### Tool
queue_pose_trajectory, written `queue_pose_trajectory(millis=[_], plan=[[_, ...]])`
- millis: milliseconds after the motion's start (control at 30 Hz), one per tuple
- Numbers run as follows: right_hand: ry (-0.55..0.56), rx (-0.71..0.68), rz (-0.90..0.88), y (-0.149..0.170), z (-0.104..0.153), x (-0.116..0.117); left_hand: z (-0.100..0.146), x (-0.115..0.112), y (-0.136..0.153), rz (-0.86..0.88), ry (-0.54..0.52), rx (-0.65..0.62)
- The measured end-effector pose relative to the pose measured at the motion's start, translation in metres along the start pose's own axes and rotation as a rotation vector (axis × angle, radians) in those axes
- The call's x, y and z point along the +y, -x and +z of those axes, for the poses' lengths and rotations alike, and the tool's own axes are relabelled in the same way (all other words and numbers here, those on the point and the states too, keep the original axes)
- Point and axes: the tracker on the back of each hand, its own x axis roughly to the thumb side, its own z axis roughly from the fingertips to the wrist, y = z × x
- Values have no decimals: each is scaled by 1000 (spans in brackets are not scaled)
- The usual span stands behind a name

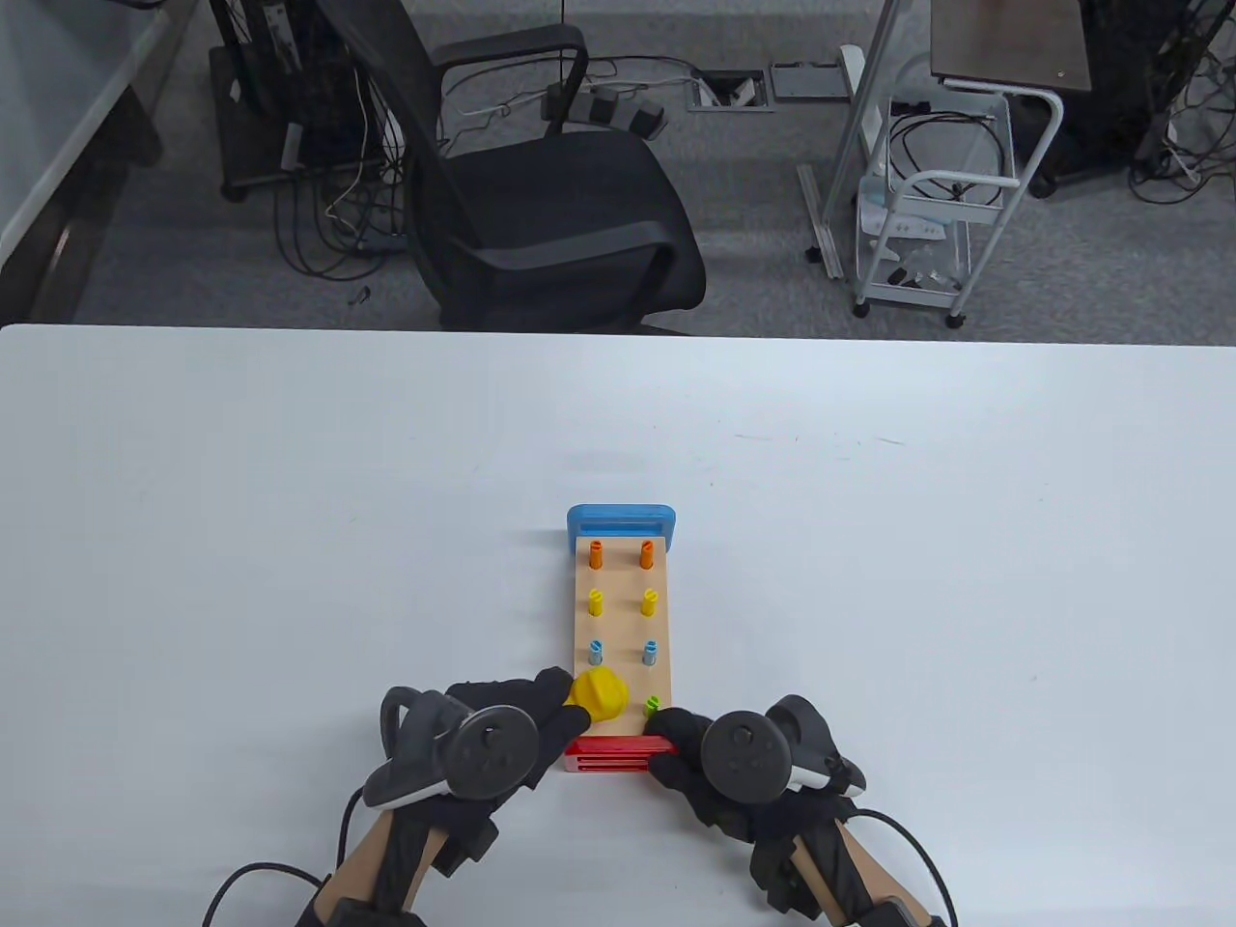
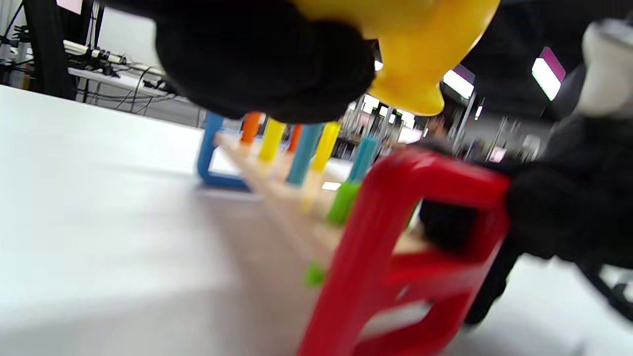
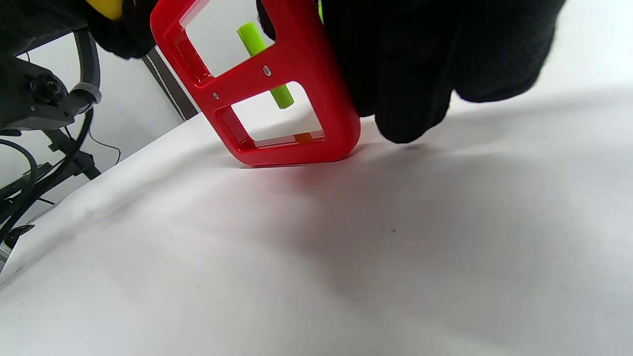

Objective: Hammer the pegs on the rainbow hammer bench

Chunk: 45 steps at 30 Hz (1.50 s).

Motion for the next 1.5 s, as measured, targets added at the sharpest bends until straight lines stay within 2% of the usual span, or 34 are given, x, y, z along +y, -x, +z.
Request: queue_pose_trajectory(millis=[33,67,100,133,167,200,233,333,400,433,467,500,567,633,667,767,800,833,867,900,967,1033,1067,1100,1133,1167,1200,1233,1267,1333,1400,1433,1467,1500], plan=[[0,0,0,0,0,0,-2,-3,1,-3,20,8],[0,-1,0,0,0,0,-5,-8,2,-68,94,29],[0,-1,-2,0,0,0,-9,-22,5,-241,271,99],[0,-1,-2,0,0,0,-8,-19,10,-243,295,49],[1,-1,-2,0,0,0,-6,-19,11,-143,183,48],[1,0,-1,0,0,0,-7,-16,9,-115,136,69],[1,-1,-2,0,0,0,-7,-10,7,-155,171,62],[0,-2,-5,1,0,0,-1,-2,5,-88,-22,31],[0,-2,-3,1,0,0,-5,-12,6,-126,99,57],[1,-2,-4,1,0,1,-10,-29,7,-274,282,103],[0,-1,-4,1,0,1,-8,-23,11,-262,247,48],[1,0,-2,1,0,1,-7,-21,8,-153,99,53],[2,1,-3,1,0,1,-9,-16,1,-253,208,65],[1,1,-4,1,0,1,-6,-10,-2,-255,47,45],[2,1,-4,1,0,1,-6,-9,-1,-196,41,32],[1,2,-3,1,-1,1,-5,-24,9,-344,265,132],[3,1,-4,1,0,1,-6,-23,12,-216,137,75],[6,2,-2,1,0,1,-8,-21,11,-174,93,90],[5,2,-2,1,-1,1,-8,-18,9,-284,205,115],[3,2,-5,1,-1,1,-6,-15,9,-332,185,121],[3,1,-7,1,-1,1,-2,-11,10,-257,1,79],[4,1,-4,1,-1,1,-4,-14,10,-161,63,57],[4,1,-4,1,0,1,-9,-28,10,-231,217,80],[3,2,-5,1,-1,2,-5,-26,12,-308,268,119],[6,2,-3,1,0,2,-6,-23,12,-195,155,88],[8,4,-3,1,0,2,-11,-24,10,-175,171,77],[8,4,-3,1,0,2,-11,-20,7,-259,279,98],[6,4,-3,1,0,2,-9,-18,6,-275,236,88],[6,3,-6,2,0,2,-7,-15,5,-260,115,80],[6,2,-5,1,0,2,-5,-8,1,-198,31,55],[4,1,-6,2,0,2,-7,-15,-1,-238,136,54],[4,1,-7,2,0,2,-12,-29,1,-406,306,131],[5,1,-7,2,0,2,-5,-26,1,-397,325,81],[6,2,-6,2,0,2,-8,-24,0,-286,156,67]])
